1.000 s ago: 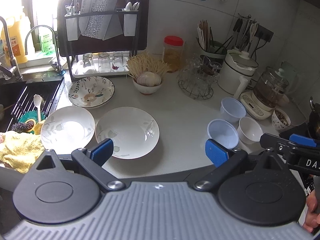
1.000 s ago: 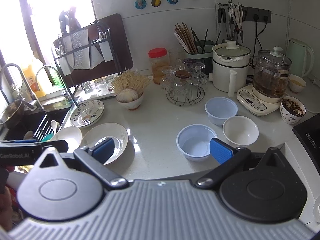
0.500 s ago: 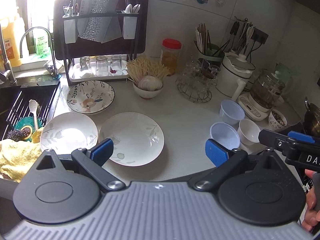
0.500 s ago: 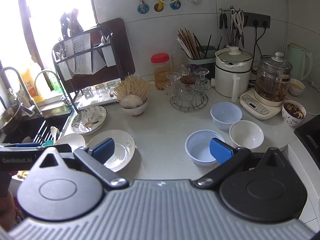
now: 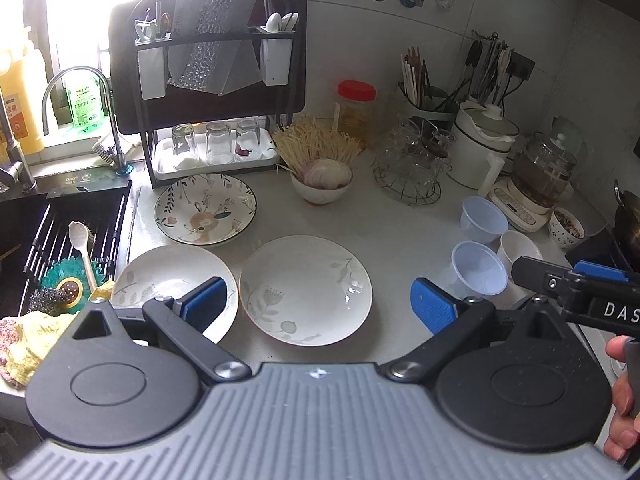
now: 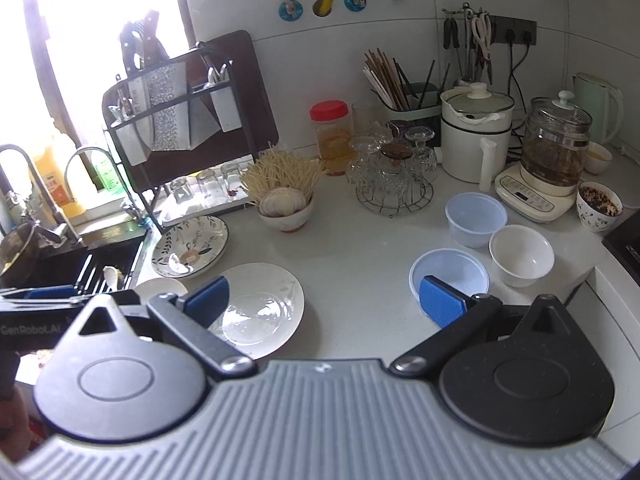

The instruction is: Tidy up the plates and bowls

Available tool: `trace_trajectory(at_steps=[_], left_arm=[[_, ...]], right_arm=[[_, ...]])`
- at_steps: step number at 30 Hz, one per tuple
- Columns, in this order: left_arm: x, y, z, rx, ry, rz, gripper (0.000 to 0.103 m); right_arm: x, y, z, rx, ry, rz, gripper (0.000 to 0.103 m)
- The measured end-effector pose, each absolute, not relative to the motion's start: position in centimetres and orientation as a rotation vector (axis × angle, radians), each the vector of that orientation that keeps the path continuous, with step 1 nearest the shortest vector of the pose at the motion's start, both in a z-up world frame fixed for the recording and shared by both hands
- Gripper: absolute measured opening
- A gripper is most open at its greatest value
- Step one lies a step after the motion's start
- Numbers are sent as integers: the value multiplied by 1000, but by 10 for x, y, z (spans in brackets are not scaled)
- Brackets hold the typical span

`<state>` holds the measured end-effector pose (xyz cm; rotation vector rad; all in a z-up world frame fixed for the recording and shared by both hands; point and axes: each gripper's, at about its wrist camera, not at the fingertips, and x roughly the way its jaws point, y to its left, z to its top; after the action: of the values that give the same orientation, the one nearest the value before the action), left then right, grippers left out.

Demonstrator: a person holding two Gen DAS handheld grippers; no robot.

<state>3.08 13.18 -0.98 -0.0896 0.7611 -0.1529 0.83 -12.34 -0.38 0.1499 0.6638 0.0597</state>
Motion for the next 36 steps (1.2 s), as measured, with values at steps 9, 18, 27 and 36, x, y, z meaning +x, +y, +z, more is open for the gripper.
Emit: trace_trajectory(at_steps=[9,18,27,36], left_arm=[[32,167,-17,-76,795,-163,100],[38,177,-13,-89,785,-125,100],[47,203,-19,-131,796,-84,100],[73,225,-17,-116,789,-81,100]], right_arm=[[5,-95,-6,186,670,37,103],[17,-89,1,177,661,42,103],[35,-69,-6,186,671,104,103],[58,-50,-8,214,660,111,103]])
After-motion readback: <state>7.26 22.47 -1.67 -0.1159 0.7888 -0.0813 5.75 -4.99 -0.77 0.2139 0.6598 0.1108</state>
